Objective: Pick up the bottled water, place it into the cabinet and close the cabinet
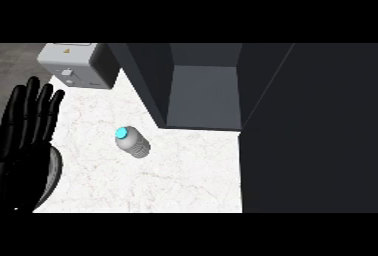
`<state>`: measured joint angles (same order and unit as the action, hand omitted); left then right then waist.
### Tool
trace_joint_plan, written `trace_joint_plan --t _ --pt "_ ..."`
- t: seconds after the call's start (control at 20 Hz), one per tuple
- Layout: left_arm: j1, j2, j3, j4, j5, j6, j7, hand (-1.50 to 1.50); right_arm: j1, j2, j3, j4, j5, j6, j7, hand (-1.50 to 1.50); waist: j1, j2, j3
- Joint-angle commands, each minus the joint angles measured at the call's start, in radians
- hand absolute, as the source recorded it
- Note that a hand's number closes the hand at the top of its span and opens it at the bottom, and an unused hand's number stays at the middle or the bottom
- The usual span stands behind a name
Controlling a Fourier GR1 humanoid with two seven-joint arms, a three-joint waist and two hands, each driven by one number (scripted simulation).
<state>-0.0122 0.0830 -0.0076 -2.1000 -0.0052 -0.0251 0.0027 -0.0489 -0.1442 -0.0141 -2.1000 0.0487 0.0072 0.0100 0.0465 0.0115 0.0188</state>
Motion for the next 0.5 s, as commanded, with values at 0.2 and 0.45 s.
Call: trace_joint_plan --t 0.2,0.45 --pt "0.013 -0.081 -0.019 -0.012 -0.303 0.365 0.065 -1.5 0.09 0.06 0.038 -0.082 -0.09 0.02 -0.003 -1.5 -0.059 -0.015 -0.017" --pt "0.049 -0.082 -0.133 0.03 -0.246 0.616 0.251 -1.5 0.228 0.086 0.146 -0.15 -0.196 0.058 0.196 -1.5 -0.074 -0.017 -0.018"
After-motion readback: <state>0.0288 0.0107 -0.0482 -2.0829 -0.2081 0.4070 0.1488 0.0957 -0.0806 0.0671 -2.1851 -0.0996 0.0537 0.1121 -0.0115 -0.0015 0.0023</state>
